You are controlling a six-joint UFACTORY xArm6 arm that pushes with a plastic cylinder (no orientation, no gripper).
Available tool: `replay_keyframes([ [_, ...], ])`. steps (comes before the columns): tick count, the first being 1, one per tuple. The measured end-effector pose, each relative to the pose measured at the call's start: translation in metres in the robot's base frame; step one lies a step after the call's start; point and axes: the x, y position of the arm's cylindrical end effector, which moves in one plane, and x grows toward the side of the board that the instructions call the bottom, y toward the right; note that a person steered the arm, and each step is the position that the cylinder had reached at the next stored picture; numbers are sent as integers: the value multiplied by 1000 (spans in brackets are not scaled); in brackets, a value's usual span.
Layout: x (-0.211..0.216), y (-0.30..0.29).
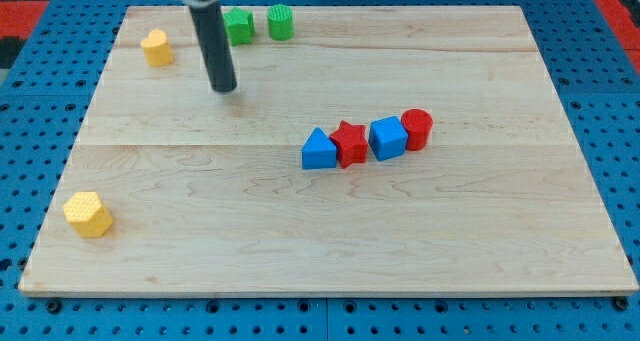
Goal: Slightly slide the yellow heart to the left side
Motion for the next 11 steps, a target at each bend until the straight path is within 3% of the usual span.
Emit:
replay_keyframes([
  [1,-37,-27],
  [3,-63,-50],
  [5,-67,-88],
  [11,-64,-87],
])
